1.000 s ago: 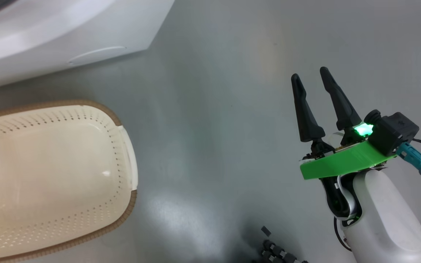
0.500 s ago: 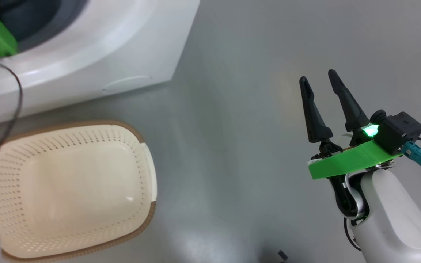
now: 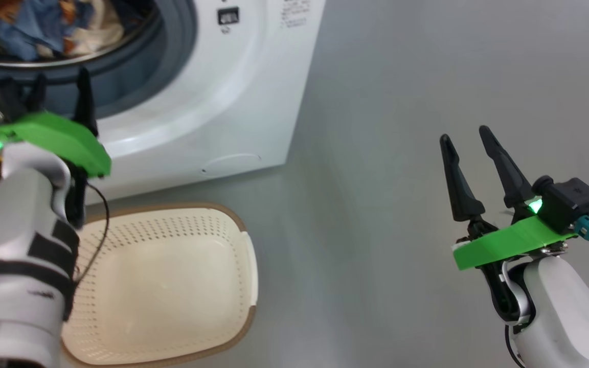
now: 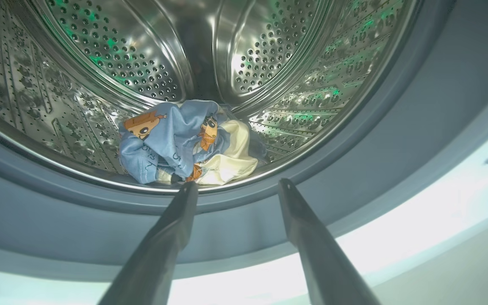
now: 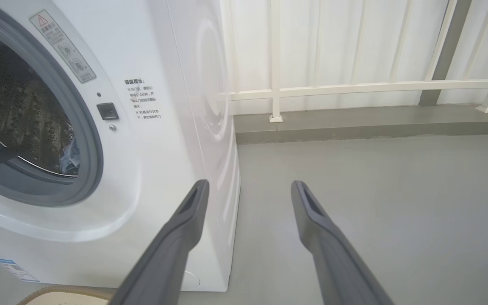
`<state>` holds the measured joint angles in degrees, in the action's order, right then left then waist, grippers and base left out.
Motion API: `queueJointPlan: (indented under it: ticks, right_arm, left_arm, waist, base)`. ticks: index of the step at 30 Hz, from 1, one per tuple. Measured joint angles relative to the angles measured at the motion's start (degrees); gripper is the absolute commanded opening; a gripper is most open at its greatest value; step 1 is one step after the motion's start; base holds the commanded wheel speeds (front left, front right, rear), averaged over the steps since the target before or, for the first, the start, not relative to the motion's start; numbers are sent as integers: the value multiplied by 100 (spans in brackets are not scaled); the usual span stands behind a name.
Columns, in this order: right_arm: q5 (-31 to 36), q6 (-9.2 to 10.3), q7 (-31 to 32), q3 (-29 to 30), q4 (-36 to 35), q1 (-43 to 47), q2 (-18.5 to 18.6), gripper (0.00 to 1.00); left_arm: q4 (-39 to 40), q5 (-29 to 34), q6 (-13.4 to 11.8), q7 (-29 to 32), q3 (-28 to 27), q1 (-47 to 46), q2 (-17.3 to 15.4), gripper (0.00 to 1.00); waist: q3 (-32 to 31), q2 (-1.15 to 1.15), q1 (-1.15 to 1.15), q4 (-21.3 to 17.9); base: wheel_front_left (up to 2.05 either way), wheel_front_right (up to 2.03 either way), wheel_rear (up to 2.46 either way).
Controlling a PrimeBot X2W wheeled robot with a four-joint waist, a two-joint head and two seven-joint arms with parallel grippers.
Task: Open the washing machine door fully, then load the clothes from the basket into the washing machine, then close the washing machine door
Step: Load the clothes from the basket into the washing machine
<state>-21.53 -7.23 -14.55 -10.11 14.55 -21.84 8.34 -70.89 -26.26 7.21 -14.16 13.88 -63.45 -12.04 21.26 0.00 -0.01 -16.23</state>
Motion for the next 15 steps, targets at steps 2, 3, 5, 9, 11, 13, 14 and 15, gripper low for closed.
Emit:
queueJointPlan:
  ticks: [2, 3, 5, 9, 11, 13, 14, 15]
  right_arm:
    - [0, 0, 0, 35, 9, 65, 30, 100]
    - [0, 0, 0, 62, 10, 99, 48, 100]
    - [-1, 0, 0, 99, 32, 155, 94, 100]
    - [-3, 0, 0, 151, 45, 264, 169, 100]
    - [-8, 0, 0, 171, 53, 277, 212, 100]
    - [-8, 0, 0, 214, 46, 324, 247, 100]
    - [-8, 0, 0, 244, 46, 367, 259, 100]
    - [-8, 0, 0, 279, 47, 409, 271, 100]
  left_arm:
    - [189, 1, 5, -5, 27, 257, 20, 100]
    - [311, 2, 7, -7, 32, 377, 19, 100]
    - [636, 20, 7, -19, 27, 631, 11, 100]
    - [1336, 74, -45, -31, -42, 1205, 19, 100]
    - [1695, 103, -80, -34, -114, 1515, 19, 100]
    - [2048, 177, -154, -47, -152, 1819, 13, 100]
    - [2219, 219, -191, -47, -166, 1969, 18, 100]
    - [2384, 225, -201, -47, -182, 2121, 29, 100]
  waist:
    - [-141, 0, 0, 89]
    - [-207, 0, 0, 136]
    - [-332, 0, 0, 235]
    - [-542, 0, 0, 456]
    - [-640, 0, 0, 569]
    - [-737, 0, 1, 677]
    - [-783, 0, 0, 731]
    - [-826, 0, 0, 787]
  base:
    - [0, 0, 0]
    - [0, 0, 0]
    - [0, 0, 0]
    - [0, 0, 0]
    - [0, 0, 0]
    - [0, 0, 0]
    - [0, 0, 0]
    - [0, 0, 0]
